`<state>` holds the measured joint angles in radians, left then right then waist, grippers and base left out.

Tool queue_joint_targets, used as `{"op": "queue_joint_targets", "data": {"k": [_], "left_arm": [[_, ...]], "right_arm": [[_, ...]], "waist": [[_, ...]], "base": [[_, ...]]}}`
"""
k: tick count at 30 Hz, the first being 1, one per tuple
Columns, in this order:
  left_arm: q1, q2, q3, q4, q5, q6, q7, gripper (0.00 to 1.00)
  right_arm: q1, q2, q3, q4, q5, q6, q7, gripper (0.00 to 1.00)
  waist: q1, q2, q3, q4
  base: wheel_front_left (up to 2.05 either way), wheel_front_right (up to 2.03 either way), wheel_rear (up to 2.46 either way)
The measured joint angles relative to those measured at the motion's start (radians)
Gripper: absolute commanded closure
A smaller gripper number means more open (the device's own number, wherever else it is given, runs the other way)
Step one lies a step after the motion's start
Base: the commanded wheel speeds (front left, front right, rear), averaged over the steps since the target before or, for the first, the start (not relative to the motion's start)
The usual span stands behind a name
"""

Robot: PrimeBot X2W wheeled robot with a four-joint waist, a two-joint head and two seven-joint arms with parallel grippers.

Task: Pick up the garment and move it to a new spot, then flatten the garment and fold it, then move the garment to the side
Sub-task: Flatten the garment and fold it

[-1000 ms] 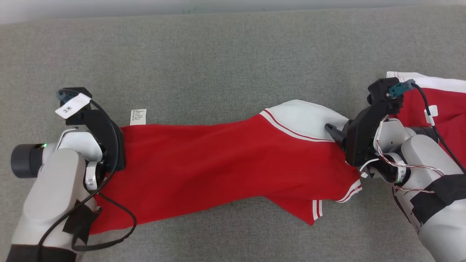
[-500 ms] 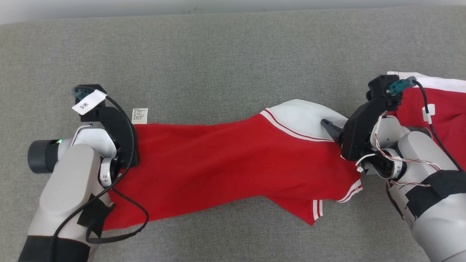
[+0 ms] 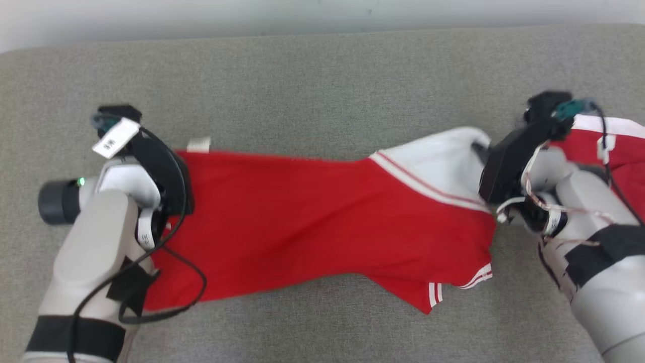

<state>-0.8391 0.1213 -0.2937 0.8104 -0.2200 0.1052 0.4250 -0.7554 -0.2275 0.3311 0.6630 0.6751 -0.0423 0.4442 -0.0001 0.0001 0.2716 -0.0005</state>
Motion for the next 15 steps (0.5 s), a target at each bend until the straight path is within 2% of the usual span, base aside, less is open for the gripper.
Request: {"op": "queue_joint_targets", "data": {"k": [3,5,9,15], "left_arm": [[-0.046,-0.005,0.019,-0.018,-0.003,0.000,-0.071,1.00],[-0.077,-0.007,0.030,-0.024,-0.007,0.000,-0.121,1.00],[-0.152,0.000,0.051,-0.025,-0.007,0.000,-0.220,1.00],[-0.340,-0.008,0.094,-0.061,-0.016,0.000,-0.402,1.00]], "right_arm": [[-0.051,0.002,-0.028,0.010,-0.019,-0.034,-0.066,1.00],[-0.084,0.009,-0.044,0.017,-0.022,-0.044,-0.105,1.00],[-0.204,0.037,-0.070,0.057,-0.029,-0.050,-0.184,1.00],[-0.443,0.045,-0.123,0.081,-0.044,-0.056,-0.351,1.00]], "waist": [[0.0000,0.0000,-0.006,-0.005],[0.0001,0.0000,-0.010,-0.009],[0.0002,0.0000,-0.023,-0.020],[0.0001,-0.0001,-0.058,-0.036]], "base": [[0.00,0.00,0.00],[0.00,0.00,0.00],[0.00,0.00,0.00],[0.00,0.00,0.00]]}}
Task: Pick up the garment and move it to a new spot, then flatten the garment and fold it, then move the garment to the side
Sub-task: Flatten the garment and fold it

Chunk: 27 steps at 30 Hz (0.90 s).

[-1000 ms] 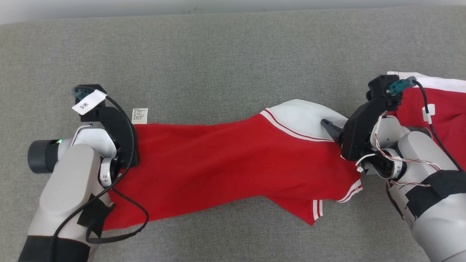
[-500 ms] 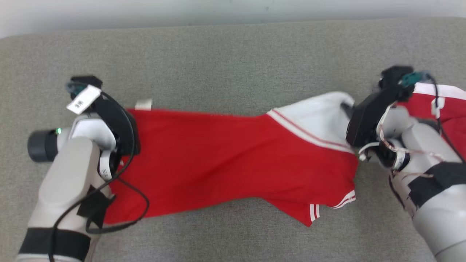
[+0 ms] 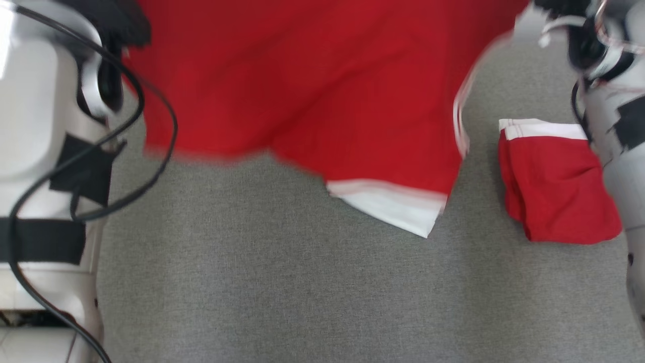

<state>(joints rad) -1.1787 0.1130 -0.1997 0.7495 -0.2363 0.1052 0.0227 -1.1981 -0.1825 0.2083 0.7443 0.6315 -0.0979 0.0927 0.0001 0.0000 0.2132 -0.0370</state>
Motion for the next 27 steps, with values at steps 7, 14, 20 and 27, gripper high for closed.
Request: {"op": "queue_joint_targets", "data": {"k": [7,14,20,27], "left_arm": [[-0.023,-0.028,0.015,-0.130,-0.025,-0.012,-0.187,1.00],[0.426,-0.006,-0.049,-0.080,-0.027,-0.066,-0.217,1.00],[0.638,0.043,-0.054,0.008,-0.031,-0.088,-0.227,1.00],[0.719,0.050,-0.054,0.049,-0.037,-0.102,-0.245,1.00]], "right_arm": [[0.028,-0.041,-0.001,-0.092,0.000,0.077,-0.108,1.00],[0.489,-0.067,0.100,-0.131,-0.010,0.165,-0.069,1.00],[0.715,-0.058,0.152,-0.141,-0.014,0.177,-0.055,1.00],[0.786,-0.085,0.189,-0.198,-0.037,0.183,-0.051,1.00]], "waist": [[-0.0003,-0.0003,-0.048,-0.009],[0.0002,0.0000,-0.067,0.011],[0.0000,0.0000,-0.093,0.016],[-0.0002,-0.0001,-0.145,0.007]], "base": [[0.00,0.00,0.00],[0.00,0.00,0.00],[0.00,0.00,0.00],[0.00,0.00,0.00]]}}
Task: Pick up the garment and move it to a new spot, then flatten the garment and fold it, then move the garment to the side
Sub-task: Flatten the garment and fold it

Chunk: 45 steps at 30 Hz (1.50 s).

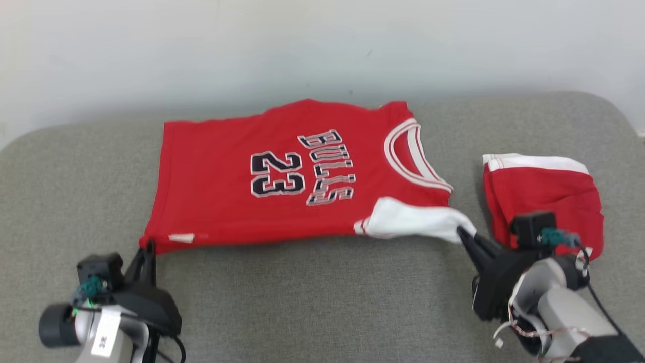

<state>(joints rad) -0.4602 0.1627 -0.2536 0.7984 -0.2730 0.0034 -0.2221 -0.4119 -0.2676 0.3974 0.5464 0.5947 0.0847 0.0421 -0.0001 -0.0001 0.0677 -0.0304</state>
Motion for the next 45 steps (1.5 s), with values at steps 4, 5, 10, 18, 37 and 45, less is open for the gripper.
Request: {"op": "queue_joint_targets", "data": {"k": [4,5,10,18,37,45], "left_arm": [[0.061,-0.002,0.000,0.022,-0.004,-0.005,-0.005,1.00],[0.074,-0.002,0.000,0.027,-0.007,-0.005,-0.007,1.00],[0.124,-0.002,0.000,0.028,-0.009,-0.004,-0.009,1.00],[0.149,0.004,0.004,0.034,-0.009,0.000,-0.016,1.00],[0.244,-0.006,0.025,0.020,-0.037,0.031,-0.018,1.00],[0.148,-0.004,0.023,-0.117,-0.040,0.012,-0.025,1.00]], "right_arm": [[0.075,0.002,0.014,-0.011,0.001,0.004,-0.002,1.00],[0.097,0.003,0.016,-0.016,0.003,0.004,-0.002,1.00],[0.173,0.006,0.054,-0.051,0.003,0.008,0.004,1.00],[0.228,0.007,0.081,-0.093,0.003,0.012,0.031,1.00],[0.294,-0.030,0.036,-0.235,0.035,-0.016,0.056,1.00],[0.172,-0.044,-0.053,-0.371,0.027,-0.059,-0.025,1.00]], "waist": [[0.0000,0.0000,-0.038,-0.007],[-0.0001,0.0000,-0.048,-0.009],[-0.0001,-0.0001,-0.086,-0.021],[0.0000,0.0001,-0.098,-0.032],[0.0001,0.0001,-0.125,-0.020],[0.0001,0.0001,-0.128,-0.023]], "base": [[0.00,0.00,0.00],[0.00,0.00,0.00],[0.00,0.00,0.00],[0.00,0.00,0.00],[0.00,0.00,0.00],[0.00,0.00,0.00]]}}
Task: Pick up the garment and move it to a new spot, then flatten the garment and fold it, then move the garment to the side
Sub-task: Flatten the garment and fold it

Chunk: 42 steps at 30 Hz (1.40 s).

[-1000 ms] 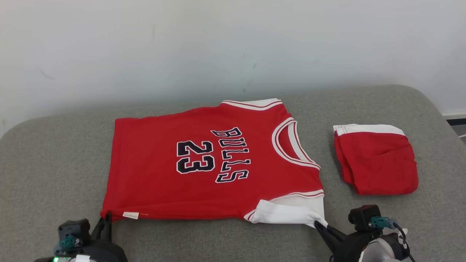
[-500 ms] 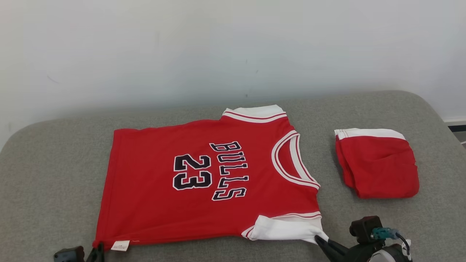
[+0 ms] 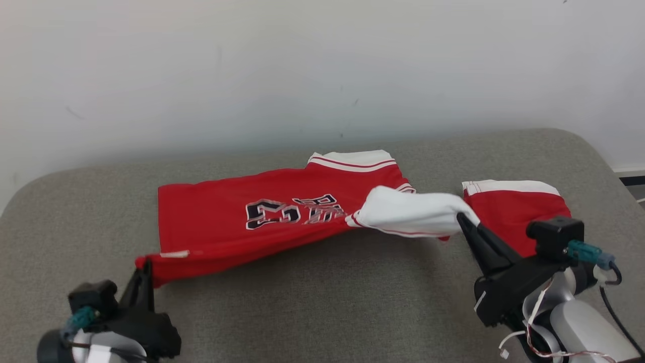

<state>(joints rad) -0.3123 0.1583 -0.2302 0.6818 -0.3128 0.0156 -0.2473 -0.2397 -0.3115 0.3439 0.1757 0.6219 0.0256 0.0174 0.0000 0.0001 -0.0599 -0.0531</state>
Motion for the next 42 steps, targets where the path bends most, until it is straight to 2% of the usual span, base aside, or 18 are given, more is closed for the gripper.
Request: {"op": "queue_joint_targets", "data": {"k": [9,14,17,20,23,25,27,28,29,31,34,36,38,40,42], "left_arm": [[-0.012,0.039,0.019,-0.181,0.024,-0.003,-0.003,1.00],[0.013,0.048,0.015,-0.293,0.031,0.000,-0.003,1.00],[0.024,0.052,-0.006,-0.314,0.031,-0.019,0.012,1.00],[0.015,0.051,-0.027,-0.298,0.029,-0.040,0.062,1.00],[-0.050,0.042,-0.045,-0.224,0.029,-0.051,0.116,1.00],[-0.144,0.034,-0.048,-0.172,0.033,-0.051,0.152,1.00],[-0.274,0.034,-0.055,-0.137,0.058,-0.046,0.181,1.00],[-0.351,0.028,-0.053,-0.129,0.064,-0.041,0.186,1.00],[-0.432,0.023,-0.050,-0.127,0.067,-0.035,0.186,1.00],[-0.602,-0.003,-0.040,-0.152,0.085,-0.015,0.180,1.00],[-0.807,-0.036,-0.026,-0.247,0.117,0.009,0.121,1.00],[-0.861,-0.039,-0.013,-0.295,0.121,0.014,0.083,1.00],[-0.855,-0.025,-0.015,-0.302,0.130,0.013,0.058,1.00],[-0.815,-0.004,-0.035,-0.271,0.148,0.002,0.052,1.00],[-0.739,0.013,-0.057,-0.220,0.167,-0.008,0.052,1.00]], "right_arm": [[-0.028,-0.051,-0.013,-0.103,-0.022,-0.008,0.002,1.00],[0.017,-0.085,-0.016,-0.182,-0.024,-0.010,0.033,1.00],[0.030,-0.101,0.008,-0.182,-0.024,-0.007,0.078,1.00],[0.006,-0.098,0.047,-0.132,-0.015,0.018,0.130,1.00],[-0.097,-0.080,0.082,-0.008,-0.009,0.038,0.188,1.00],[-0.225,-0.039,0.076,0.089,-0.006,0.037,0.214,1.00],[-0.408,0.019,0.024,0.191,0.007,0.021,0.220,1.00],[-0.513,0.024,0.006,0.226,-0.007,0.007,0.220,1.00],[-0.615,0.020,-0.015,0.245,-0.028,0.003,0.216,1.00],[-0.785,0.017,-0.100,0.238,-0.034,-0.031,0.163,1.00],[-0.972,-0.033,-0.134,0.196,-0.068,-0.035,0.097,1.00],[-1.021,-0.060,-0.129,0.152,-0.089,-0.021,0.065,1.00],[-1.005,-0.070,-0.102,0.120,-0.096,0.006,0.052,1.00],[-0.937,-0.070,-0.051,0.116,-0.113,0.037,0.052,1.00],[-0.820,-0.070,-0.012,0.125,-0.118,0.050,0.053,1.00]], "waist": [[0.0000,0.0000,-0.024,-0.009],[-0.0001,-0.0001,-0.019,-0.011],[0.0000,-0.0001,-0.001,-0.012],[0.0000,-0.0001,0.027,-0.013],[0.0001,0.0000,0.063,-0.015],[0.0000,0.0001,0.088,-0.018],[0.0002,0.0002,0.114,-0.022],[0.0004,0.0003,0.128,-0.024],[0.0005,0.0003,0.141,-0.027],[0.0006,0.0003,0.169,-0.033],[0.0003,0.0001,0.211,-0.039],[0.0000,0.0000,0.240,-0.041],[0.0001,0.0000,0.270,-0.043],[0.0004,0.0001,0.299,-0.043],[0.0004,0.0002,0.328,-0.044]], "base": [[0.00,0.00,0.00],[0.00,0.00,0.00],[0.00,0.00,0.00],[0.00,0.00,0.00],[0.00,0.00,0.00],[0.00,0.00,0.00],[0.00,0.00,0.00],[0.00,0.00,0.00],[0.00,0.00,0.00],[0.00,0.00,0.00],[0.00,0.00,0.00],[0.00,0.00,0.00],[0.00,0.00,0.00],[0.00,0.00,0.00],[0.00,0.00,0.00]]}}
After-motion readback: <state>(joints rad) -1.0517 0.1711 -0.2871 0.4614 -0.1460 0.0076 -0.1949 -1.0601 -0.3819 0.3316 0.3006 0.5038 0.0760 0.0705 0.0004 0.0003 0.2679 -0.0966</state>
